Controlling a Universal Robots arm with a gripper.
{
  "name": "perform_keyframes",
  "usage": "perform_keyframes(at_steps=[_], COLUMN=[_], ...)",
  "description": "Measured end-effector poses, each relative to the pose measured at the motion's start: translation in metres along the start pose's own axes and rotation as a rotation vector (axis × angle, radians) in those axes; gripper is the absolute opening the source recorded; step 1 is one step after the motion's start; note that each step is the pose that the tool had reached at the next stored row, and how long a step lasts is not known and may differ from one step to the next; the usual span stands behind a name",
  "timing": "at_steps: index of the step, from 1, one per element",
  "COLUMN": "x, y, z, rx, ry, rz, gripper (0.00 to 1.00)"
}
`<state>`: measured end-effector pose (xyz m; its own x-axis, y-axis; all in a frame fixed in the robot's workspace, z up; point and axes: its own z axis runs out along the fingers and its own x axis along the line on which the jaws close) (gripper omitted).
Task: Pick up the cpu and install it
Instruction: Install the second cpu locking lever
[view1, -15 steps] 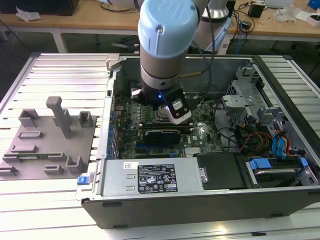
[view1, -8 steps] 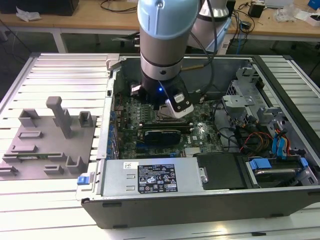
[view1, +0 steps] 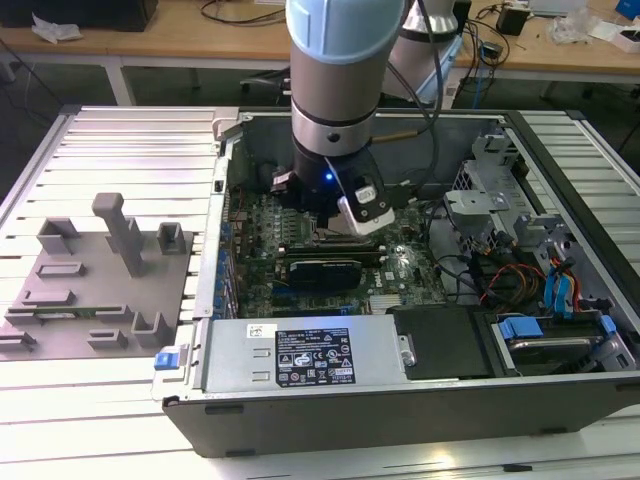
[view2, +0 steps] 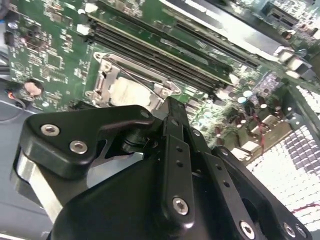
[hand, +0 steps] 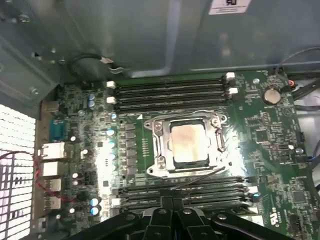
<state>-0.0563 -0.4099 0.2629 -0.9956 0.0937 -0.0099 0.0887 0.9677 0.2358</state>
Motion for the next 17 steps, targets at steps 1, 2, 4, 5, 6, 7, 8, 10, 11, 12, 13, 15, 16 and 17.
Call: perform_keyframes(at_steps=[1, 2, 4, 5, 6, 7, 8, 10, 11, 12, 13, 15, 16, 17], x=[-0.0054, -0.0108, -0.0126, -0.0125, -0.0125, -0.0122, -0.0113, -0.0096, -0.0077, -0.0055, 0.0002, 0.0055, 0.0054, 0.0054], y=[0.0008, 0.0012, 0.0012, 0.0015, 0.0020, 0.0034, 0.0045, 0.0040, 0.0036, 0.0031, 0.0023, 0.0019, 0.0019, 0.0019], z=[0.0007, 0.0020, 0.0071, 0.0089, 0.0114, 0.0162, 0.0226, 0.0266, 0.0287, 0.0303, 0.0324, 0.0334, 0.0335, 0.0335], rx=[0.0006, 0.0012, 0.0023, 0.0029, 0.0039, 0.0058, 0.0080, 0.0093, 0.0102, 0.0107, 0.0108, 0.0113, 0.0134, 0.0146], ry=[-0.0004, -0.0007, -0.0013, -0.0015, -0.0017, -0.0024, -0.0040, -0.0048, -0.0053, -0.0056, -0.0060, -0.0061, -0.0064, -0.0067], rz=[0.001, 0.003, 0.005, 0.005, 0.006, 0.009, 0.014, 0.017, 0.019, 0.020, 0.022, 0.023, 0.023, 0.022], gripper=[0.11, 0.11, 0.11, 0.11, 0.11, 0.11, 0.11, 0.11, 0.11, 0.11, 0.11, 0.11, 0.11, 0.11])
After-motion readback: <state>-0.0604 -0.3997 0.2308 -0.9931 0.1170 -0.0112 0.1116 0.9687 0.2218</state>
